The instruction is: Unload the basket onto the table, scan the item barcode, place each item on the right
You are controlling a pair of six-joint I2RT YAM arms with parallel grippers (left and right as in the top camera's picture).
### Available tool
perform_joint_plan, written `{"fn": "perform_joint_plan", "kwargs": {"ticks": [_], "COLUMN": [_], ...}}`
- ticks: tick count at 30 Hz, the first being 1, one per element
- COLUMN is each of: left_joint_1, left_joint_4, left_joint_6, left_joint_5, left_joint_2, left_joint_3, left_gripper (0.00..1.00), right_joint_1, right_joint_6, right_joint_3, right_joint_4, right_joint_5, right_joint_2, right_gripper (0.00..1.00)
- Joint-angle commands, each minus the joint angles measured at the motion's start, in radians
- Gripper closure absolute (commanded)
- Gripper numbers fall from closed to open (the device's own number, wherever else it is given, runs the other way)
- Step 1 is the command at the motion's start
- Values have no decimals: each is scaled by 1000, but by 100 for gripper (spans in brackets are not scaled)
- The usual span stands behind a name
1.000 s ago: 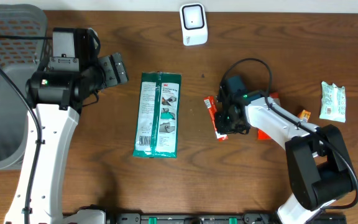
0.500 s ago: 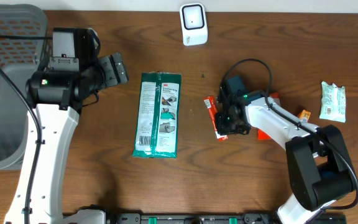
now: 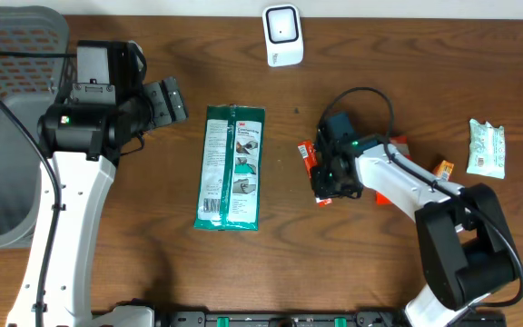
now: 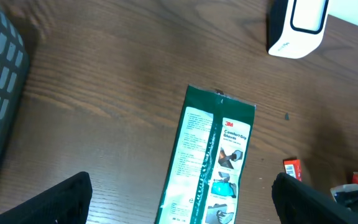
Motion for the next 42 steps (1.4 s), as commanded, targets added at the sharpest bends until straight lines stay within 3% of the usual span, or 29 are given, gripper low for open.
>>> {"fn": "perform_joint_plan", "kwargs": {"ticks": [1, 11, 19, 28, 35, 39, 41, 42], "left_joint_1": [4, 4, 4, 4, 4, 4, 4, 4], "left_joint_4": [0, 0, 0, 0, 0, 0, 0, 0], "left_joint_6": [10, 10, 10, 10, 10, 10, 10, 10], "left_joint_5": [-6, -6, -6, -6, -6, -6, -6, -6], "left_joint_2": [-2, -2, -2, -2, -2, -2, -2, -2], "left_joint_3": [0, 0, 0, 0, 0, 0, 0, 0], "left_gripper": [7, 7, 7, 7, 7, 7, 7, 7], "right_joint_1": [29, 40, 18, 51, 93, 90, 77, 69], "right_joint_6": [9, 8, -41, -42, -70, -43, -44, -46], "right_joint_3": [-36, -44, -12, -13, -14, -21, -19, -13], "right_joint_4": [17, 18, -5, -16, -13, -20, -14, -17], "right_joint_5": [2, 54, 98, 381, 408, 322, 314, 305], "right_joint_2": [0, 2, -80, -167, -131, -121, -122, -122], "right_gripper": [73, 99, 99, 99, 99, 99, 96, 84]}}
